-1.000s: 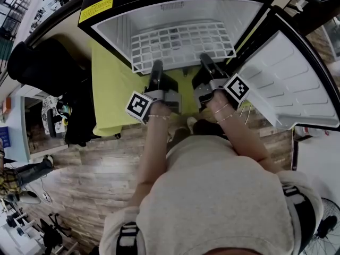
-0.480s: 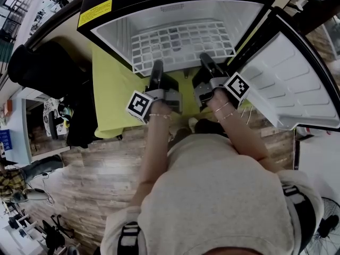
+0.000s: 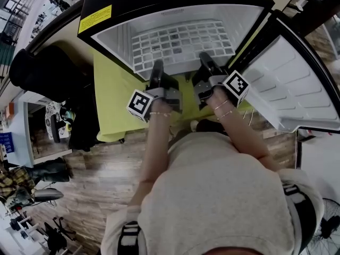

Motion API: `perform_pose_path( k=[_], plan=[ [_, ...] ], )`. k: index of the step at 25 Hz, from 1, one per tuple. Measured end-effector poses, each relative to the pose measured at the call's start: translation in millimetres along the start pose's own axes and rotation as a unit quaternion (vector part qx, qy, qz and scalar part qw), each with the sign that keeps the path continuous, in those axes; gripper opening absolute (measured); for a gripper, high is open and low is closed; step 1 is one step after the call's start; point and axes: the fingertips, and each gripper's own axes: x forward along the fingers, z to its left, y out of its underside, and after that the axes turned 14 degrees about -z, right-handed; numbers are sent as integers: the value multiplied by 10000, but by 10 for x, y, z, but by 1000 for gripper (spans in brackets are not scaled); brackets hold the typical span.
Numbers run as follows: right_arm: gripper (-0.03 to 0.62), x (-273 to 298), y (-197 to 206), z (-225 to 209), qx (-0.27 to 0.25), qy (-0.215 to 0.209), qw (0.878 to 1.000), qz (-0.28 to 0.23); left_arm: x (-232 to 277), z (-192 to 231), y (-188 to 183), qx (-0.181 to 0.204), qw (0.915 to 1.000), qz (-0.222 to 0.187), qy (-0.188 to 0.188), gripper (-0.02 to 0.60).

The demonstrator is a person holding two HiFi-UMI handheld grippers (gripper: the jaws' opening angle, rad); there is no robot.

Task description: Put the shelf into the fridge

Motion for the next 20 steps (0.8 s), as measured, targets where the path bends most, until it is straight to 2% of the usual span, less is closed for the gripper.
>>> perform_pose_path(
  k=[13, 16, 20],
  plan=[
    [34, 201, 0, -31, -26, 42, 10000, 55, 207, -21, -18, 119, 9999, -21, 122, 35],
    [34, 241, 5, -20, -15, 51, 10000, 73, 241, 32, -48, 311, 9995, -82, 55, 37],
    [34, 285, -4, -38, -40, 39, 9999, 88, 279, 59, -52, 332, 9994, -99, 45, 37]
  ],
)
